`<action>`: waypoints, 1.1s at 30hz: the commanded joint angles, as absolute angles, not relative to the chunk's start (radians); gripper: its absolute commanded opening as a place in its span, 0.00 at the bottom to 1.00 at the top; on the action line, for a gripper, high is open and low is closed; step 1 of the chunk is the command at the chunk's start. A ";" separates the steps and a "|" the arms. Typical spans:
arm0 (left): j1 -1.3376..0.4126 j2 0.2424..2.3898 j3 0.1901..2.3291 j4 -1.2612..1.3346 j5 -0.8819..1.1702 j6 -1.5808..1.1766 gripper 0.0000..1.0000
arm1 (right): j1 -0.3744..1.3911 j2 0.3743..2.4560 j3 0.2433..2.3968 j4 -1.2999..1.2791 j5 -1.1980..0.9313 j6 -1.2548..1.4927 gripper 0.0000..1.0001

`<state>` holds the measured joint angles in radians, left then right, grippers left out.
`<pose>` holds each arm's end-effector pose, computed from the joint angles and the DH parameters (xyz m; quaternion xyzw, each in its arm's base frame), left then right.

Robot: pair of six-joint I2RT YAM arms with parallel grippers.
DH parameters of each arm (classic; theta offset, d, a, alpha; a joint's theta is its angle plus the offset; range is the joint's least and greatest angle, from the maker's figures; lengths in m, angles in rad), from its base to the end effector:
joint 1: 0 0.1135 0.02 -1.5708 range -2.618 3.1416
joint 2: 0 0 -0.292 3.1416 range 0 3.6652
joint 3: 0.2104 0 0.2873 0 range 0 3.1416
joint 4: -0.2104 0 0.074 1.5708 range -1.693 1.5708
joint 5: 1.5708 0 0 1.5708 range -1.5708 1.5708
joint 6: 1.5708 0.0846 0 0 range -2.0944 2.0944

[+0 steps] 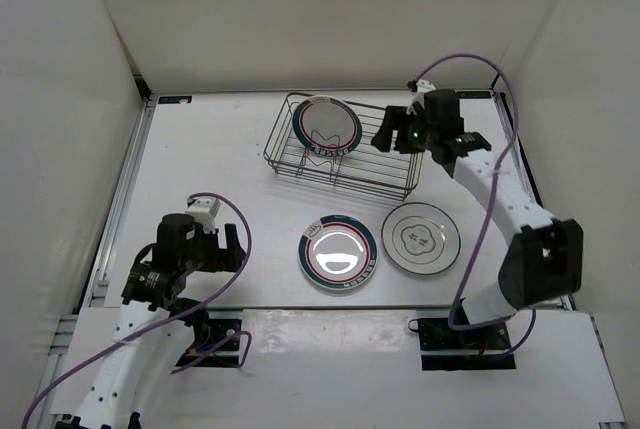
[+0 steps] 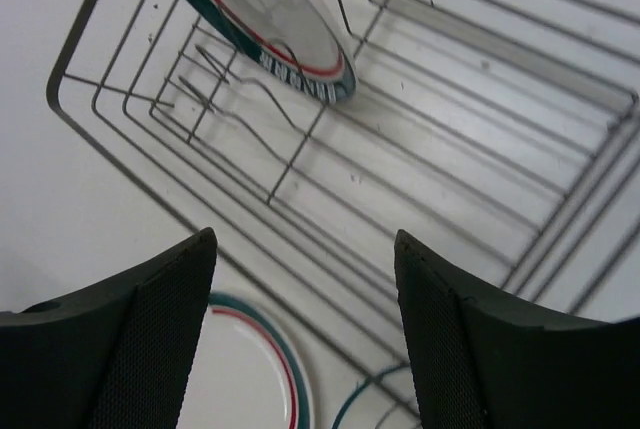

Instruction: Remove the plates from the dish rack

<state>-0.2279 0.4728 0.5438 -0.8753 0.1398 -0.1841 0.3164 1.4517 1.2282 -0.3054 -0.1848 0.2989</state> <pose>0.1390 -0.0444 0.2126 0.0464 0.9244 -0.1397 0.3519 0.3832 0.1418 0.3204 -0.0535 0.8632 0.2263 0.4481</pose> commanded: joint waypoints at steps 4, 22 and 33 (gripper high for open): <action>-0.230 0.477 0.538 -0.871 0.129 -0.186 1.00 | 0.330 1.678 1.377 0.036 -0.293 0.140 0.74; -0.233 0.548 0.551 -0.891 0.087 -0.183 1.00 | 0.324 2.128 1.732 0.140 -0.393 0.060 0.52; -0.230 0.538 0.548 -0.894 0.072 -0.184 1.00 | 0.324 2.076 1.695 0.181 -0.449 0.005 0.06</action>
